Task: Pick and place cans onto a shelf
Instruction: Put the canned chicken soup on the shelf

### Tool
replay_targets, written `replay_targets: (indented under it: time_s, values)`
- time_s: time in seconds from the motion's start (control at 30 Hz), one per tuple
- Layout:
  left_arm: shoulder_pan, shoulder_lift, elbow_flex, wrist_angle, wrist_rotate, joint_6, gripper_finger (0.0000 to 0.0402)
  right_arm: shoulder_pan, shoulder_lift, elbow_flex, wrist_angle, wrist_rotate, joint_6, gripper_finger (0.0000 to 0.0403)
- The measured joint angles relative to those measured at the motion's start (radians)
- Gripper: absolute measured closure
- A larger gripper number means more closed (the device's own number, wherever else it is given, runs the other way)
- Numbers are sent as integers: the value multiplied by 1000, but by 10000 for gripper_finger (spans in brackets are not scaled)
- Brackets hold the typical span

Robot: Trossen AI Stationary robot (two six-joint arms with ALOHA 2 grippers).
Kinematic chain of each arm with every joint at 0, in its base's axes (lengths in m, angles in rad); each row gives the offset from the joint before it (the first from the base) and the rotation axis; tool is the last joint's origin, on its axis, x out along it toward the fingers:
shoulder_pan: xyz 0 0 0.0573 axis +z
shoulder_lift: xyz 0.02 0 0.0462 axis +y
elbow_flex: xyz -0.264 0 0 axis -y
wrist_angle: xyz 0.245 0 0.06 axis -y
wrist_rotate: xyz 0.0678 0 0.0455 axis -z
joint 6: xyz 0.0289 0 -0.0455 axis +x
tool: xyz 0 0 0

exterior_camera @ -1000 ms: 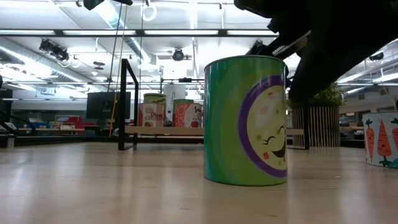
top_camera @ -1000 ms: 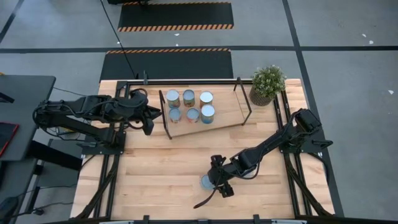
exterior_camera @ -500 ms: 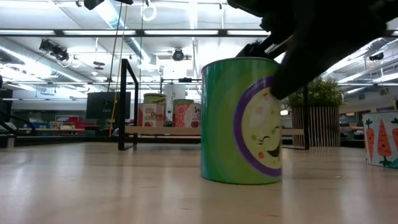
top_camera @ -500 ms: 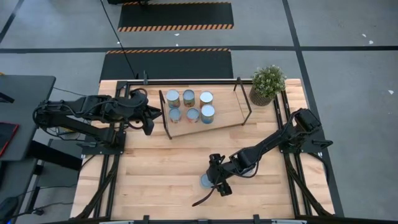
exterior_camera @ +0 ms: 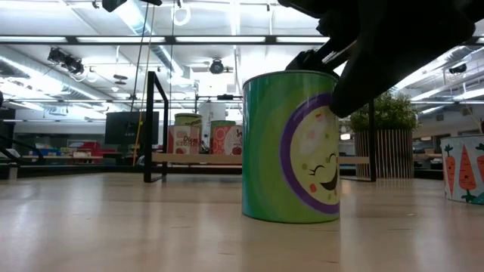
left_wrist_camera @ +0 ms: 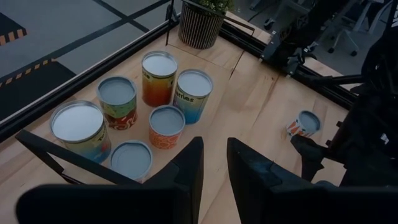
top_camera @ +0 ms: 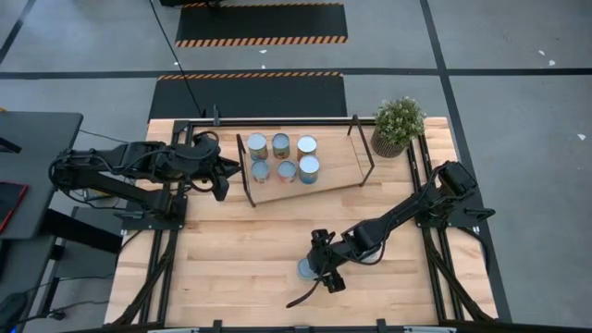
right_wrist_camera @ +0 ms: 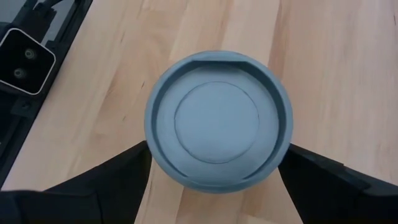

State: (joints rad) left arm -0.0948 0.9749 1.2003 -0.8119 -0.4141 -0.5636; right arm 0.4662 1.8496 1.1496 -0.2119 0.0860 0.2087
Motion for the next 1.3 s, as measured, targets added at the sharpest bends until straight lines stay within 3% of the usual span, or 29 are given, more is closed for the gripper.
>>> replay_targets:
  time_s: [0.5,1.3]
  values:
    - [0,0,0,0,0,0,324,-1,0,0,3,-1,1,56]
    - [0,0,0,0,0,0,324,-22,-2,-43,159,18,-73,55]
